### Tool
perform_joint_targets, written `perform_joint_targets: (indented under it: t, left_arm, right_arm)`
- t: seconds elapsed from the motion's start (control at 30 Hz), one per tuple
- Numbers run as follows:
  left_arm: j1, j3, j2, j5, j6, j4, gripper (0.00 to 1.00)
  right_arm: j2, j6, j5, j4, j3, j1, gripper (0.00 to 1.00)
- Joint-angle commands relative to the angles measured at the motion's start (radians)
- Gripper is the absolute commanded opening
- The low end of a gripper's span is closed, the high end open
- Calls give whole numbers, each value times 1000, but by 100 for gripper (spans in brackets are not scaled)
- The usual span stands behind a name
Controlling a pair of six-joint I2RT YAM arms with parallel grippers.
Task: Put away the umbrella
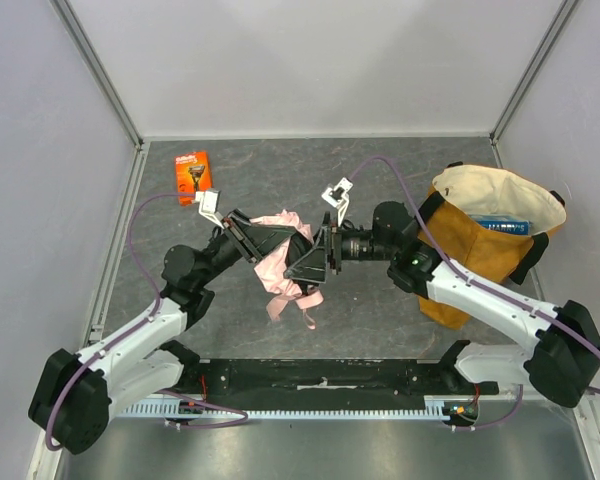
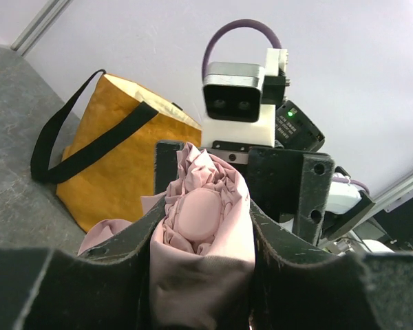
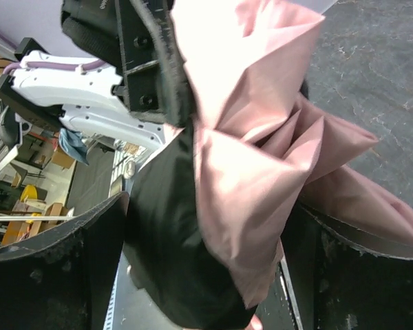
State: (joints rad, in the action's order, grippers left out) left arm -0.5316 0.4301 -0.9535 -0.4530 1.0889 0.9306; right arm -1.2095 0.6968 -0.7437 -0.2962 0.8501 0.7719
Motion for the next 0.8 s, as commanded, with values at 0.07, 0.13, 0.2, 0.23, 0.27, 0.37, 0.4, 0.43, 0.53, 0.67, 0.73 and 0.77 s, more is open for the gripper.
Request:
perform_joint_targets:
  t: [0.07,0.13,0.2,0.23,0.27,0.37,0.4,0.43,0.53,0.67,0.73,0.77]
  left_arm:
    - [1,4,39,5,74,117,2]
    - [-2,-7,55,16,71,106,2]
    - [-2,-16,64,31,71,106,2]
    - [-5,-22,67,42,71,105,2]
    - [-11,-28,73,54,69,103,2]
    - [-33,-36,97,98,34,50,2]
    - [-45,-37,107,124,23,31,2]
    - [-54,-39,117,132,11,7,2]
    - [-57,-37,157,169,-9,-68,2]
    - [-57,-1,206,177,-61,-228,2]
    - [-59,6,205,160,-63,-257,2]
    - [-57,7,202,149,-63,-257,2]
  right_arm:
    - [-88,13,135,-107,96,56,79]
    - [-114,58,148,-171,98,59,67]
    - [-137,101,161,-231,99,73,59]
    - [-151,104,168,-242,107,84,55]
    - [-165,98,176,-239,121,95,51]
    - [-196,81,191,-209,159,110,11]
    - [-196,66,199,-204,164,113,0]
    - [-191,37,217,-190,165,113,0]
    - [-159,-92,266,-19,194,115,0]
    - [-104,-203,248,89,178,112,0]
    - [-102,-218,189,86,162,102,0]
    - [-107,-221,161,80,155,102,0]
